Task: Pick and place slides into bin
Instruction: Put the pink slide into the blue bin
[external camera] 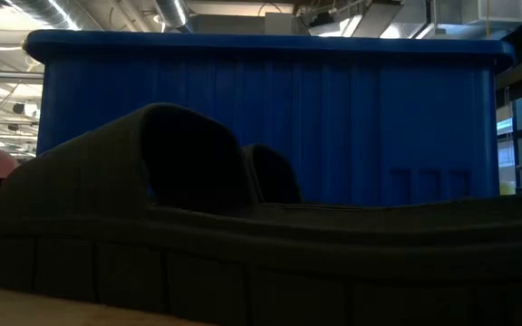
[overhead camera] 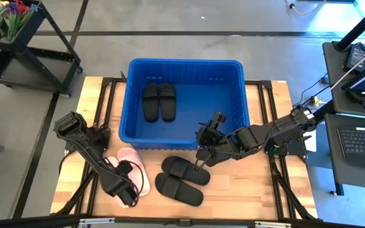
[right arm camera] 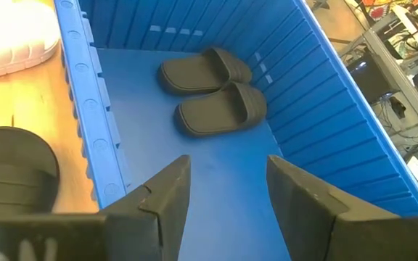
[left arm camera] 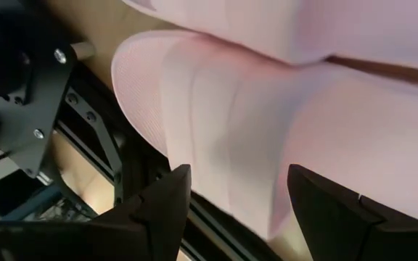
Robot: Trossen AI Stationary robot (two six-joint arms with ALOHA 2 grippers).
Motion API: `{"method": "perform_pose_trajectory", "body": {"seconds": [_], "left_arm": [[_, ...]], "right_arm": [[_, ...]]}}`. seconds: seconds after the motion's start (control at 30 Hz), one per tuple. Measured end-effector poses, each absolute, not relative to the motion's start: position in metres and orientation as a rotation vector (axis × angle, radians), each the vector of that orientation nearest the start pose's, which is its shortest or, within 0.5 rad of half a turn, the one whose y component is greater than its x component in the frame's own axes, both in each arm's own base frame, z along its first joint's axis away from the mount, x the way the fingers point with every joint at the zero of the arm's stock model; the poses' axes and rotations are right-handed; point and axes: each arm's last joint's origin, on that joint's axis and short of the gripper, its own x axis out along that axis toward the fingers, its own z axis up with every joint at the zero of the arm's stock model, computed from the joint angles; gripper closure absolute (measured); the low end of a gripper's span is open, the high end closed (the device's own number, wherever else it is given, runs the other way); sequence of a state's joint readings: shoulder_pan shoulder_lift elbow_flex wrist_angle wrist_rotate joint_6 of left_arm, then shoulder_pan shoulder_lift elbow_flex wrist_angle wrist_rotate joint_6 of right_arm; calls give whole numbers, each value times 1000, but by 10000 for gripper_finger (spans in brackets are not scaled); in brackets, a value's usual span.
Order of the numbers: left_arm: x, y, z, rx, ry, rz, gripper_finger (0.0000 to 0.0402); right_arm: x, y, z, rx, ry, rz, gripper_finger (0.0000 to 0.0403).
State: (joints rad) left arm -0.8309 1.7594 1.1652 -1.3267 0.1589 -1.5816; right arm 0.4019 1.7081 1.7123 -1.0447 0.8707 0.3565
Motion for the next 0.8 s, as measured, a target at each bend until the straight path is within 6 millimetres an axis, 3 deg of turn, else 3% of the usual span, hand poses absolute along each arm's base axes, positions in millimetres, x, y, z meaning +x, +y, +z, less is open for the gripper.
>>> {"method": "perform_pose_trajectory", "body": {"seconds": [0.33, 0.5, 0.63, 0.8], "left_arm": [[184, -201, 158, -204, 1820, 998, 178], [186, -201, 152, -142, 1854, 937, 182], [187, -202, 150, -144, 1865, 917, 216], [187, -203, 151, -142, 1901, 866, 297]], "right_arm": [[326, 114, 351, -293, 746, -562, 221], [325, 114, 351, -291, 747, -563, 221], [325, 114, 351, -290, 747, -564, 221], [325, 114, 351, -292, 749, -564, 221]]}}
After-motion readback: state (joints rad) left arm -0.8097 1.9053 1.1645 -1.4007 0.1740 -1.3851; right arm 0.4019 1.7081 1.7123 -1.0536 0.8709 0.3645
